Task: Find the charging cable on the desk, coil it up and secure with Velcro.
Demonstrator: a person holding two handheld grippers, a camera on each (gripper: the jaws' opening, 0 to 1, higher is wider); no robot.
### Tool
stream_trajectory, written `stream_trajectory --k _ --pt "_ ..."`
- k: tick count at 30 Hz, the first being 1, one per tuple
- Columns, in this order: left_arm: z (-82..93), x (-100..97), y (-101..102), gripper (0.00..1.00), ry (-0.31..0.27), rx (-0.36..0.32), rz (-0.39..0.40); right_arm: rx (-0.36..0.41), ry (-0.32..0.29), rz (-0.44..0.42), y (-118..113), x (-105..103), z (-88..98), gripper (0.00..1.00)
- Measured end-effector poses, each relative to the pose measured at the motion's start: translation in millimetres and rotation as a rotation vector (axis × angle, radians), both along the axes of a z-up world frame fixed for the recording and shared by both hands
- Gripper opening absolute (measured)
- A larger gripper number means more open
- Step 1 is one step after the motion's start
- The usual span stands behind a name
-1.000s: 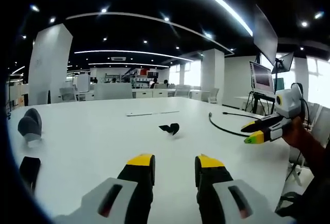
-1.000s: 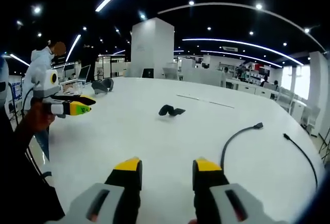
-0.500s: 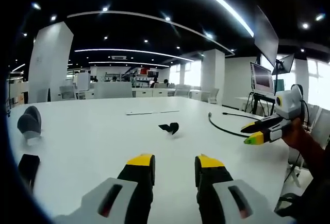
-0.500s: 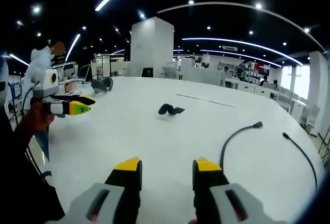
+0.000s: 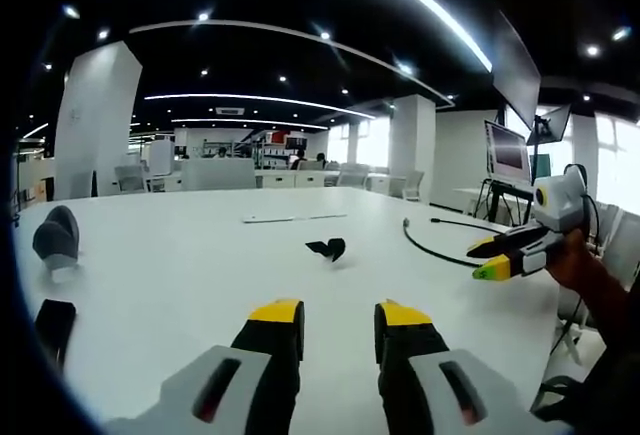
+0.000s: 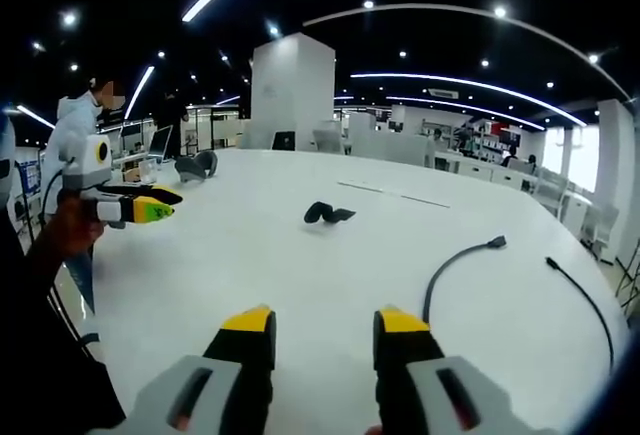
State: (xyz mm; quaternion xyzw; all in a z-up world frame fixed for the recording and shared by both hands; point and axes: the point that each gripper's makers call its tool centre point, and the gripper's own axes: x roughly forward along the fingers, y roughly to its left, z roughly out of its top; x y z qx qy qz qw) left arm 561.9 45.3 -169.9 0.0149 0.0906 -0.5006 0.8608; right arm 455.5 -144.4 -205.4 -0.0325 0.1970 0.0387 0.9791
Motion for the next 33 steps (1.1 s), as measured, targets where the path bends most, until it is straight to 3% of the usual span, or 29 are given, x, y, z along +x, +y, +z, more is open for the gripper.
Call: stream_trajectory --k 14,33 --pt "8.6 -2.3 -9.4 0.31 -0.002 -0.039 -0.024 -0.001 -0.004 -0.035 -14.7 -4.8 1.9 0.40" --pt "12.1 -12.0 -43.3 0.29 0.017 -0.038 -0.099 -0.013 -0.020 -0.105 -46.6 -18.5 11.1 0.40"
